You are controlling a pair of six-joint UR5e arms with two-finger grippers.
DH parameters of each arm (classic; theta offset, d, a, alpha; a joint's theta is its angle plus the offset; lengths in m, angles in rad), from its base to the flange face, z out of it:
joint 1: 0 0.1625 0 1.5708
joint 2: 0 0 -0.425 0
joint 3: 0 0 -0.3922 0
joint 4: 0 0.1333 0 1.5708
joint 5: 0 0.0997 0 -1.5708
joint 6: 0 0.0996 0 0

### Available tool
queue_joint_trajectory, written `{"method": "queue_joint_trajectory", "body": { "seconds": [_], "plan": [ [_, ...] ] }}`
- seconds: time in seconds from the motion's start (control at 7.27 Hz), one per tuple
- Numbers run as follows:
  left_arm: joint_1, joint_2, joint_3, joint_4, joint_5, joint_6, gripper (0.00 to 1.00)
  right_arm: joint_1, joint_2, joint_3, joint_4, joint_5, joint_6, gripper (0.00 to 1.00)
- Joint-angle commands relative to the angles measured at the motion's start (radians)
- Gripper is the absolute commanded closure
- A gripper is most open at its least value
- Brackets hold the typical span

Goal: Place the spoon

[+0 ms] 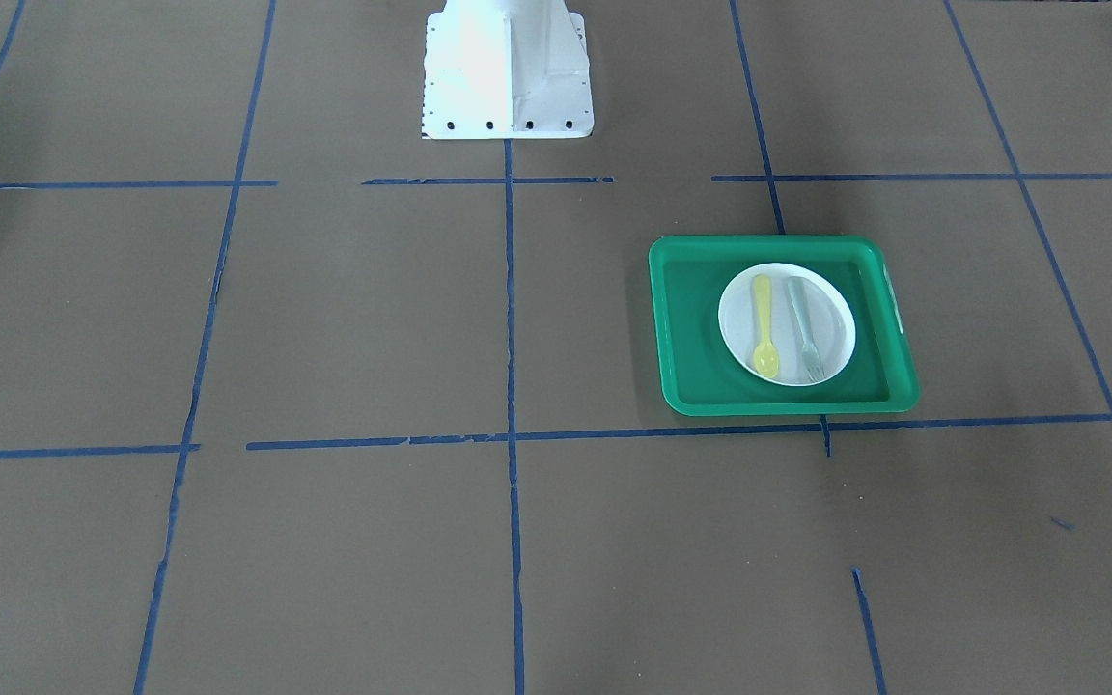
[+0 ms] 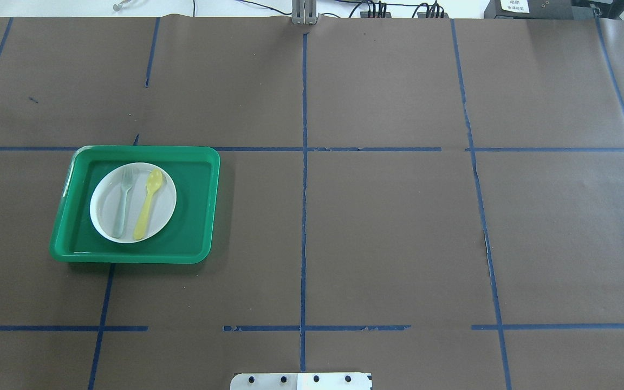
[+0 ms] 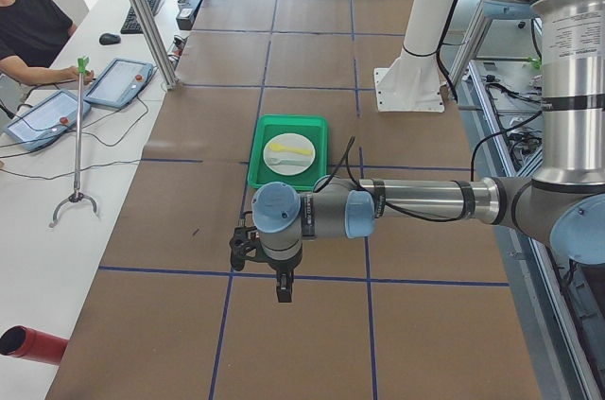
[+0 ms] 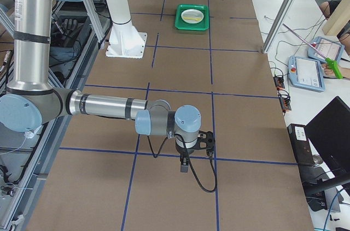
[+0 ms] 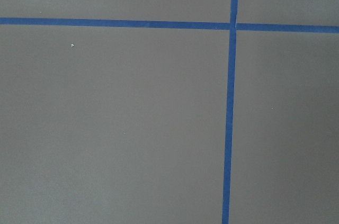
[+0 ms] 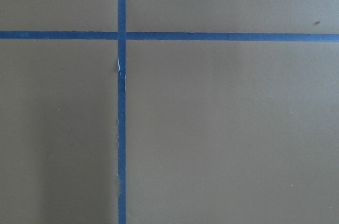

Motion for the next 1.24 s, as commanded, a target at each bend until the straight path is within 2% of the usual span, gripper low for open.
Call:
{"method": "queue_joint_trajectory", "body": {
  "seconds": [0.0,0.28,0.55,0.83,0.96,1.1],
  "plan": [
    [0.0,-0.002,-0.001,0.0,-0.008,-0.001,0.0,0.0,0.0,0.0,0.0,0.0,0.0,0.0],
    [0.002,-0.002,-0.024,-0.026,0.002,-0.001,0.0,0.0,0.0,0.0,0.0,0.0,0.0,0.0],
    [0.029,-0.088,-0.052,-0.023,0.009,-0.069,0.0,0.0,0.0,0.0,0.0,0.0,0.0,0.0],
    [0.142,-0.111,-0.179,-0.026,0.009,-0.229,0.0,0.0,0.0,0.0,0.0,0.0,0.0,0.0],
    [0.196,-0.158,-0.213,-0.031,-0.004,-0.364,0.0,0.0,0.0,0.0,0.002,0.0,0.0,0.0],
    [0.312,-0.2,-0.228,-0.079,0.004,-0.557,0.0,0.0,0.0,0.0,0.0,0.0,0.0,0.0]
  ]
}}
